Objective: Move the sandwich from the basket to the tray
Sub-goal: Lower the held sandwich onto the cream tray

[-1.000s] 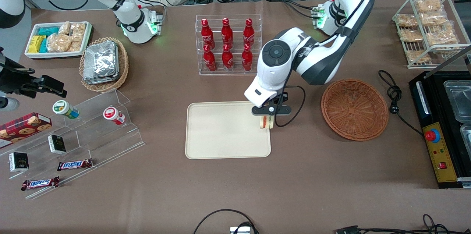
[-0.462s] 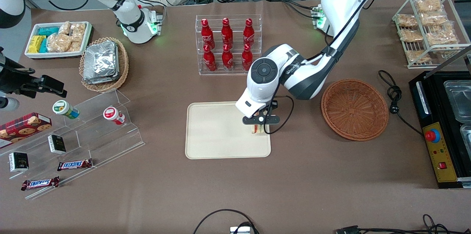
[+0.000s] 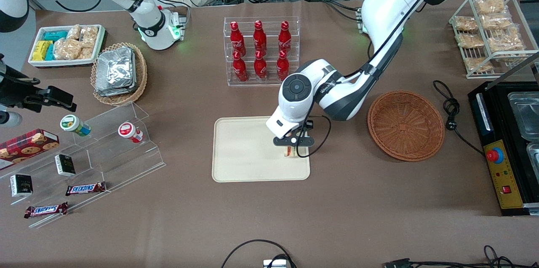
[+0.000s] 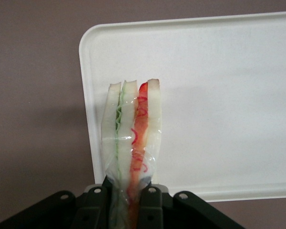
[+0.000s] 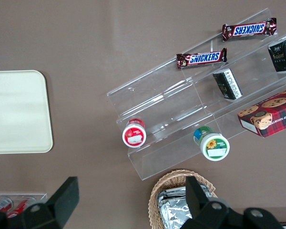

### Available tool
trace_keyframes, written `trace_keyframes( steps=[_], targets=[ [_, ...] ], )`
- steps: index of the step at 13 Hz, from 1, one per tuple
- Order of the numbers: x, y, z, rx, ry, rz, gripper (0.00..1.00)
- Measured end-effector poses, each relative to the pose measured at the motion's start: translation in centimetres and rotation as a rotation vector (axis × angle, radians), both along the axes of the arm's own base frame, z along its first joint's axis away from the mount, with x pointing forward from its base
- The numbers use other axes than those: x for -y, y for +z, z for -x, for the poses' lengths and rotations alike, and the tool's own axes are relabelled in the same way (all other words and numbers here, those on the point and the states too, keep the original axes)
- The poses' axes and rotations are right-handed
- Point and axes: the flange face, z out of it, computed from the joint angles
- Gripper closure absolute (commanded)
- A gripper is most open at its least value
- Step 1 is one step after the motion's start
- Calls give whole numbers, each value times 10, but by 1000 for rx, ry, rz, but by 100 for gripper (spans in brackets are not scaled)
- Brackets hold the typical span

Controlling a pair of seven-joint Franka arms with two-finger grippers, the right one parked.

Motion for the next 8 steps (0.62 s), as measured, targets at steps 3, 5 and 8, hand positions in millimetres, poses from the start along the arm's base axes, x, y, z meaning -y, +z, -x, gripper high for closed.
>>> trace_keyframes(
  steps=[3,5,8],
  targets=[
    [3,-13,4,-18,-8,-7,76],
    [3,-27,5,-28,-16,-21,76],
    [4,-40,4,-26,-21,-14,74]
  ],
)
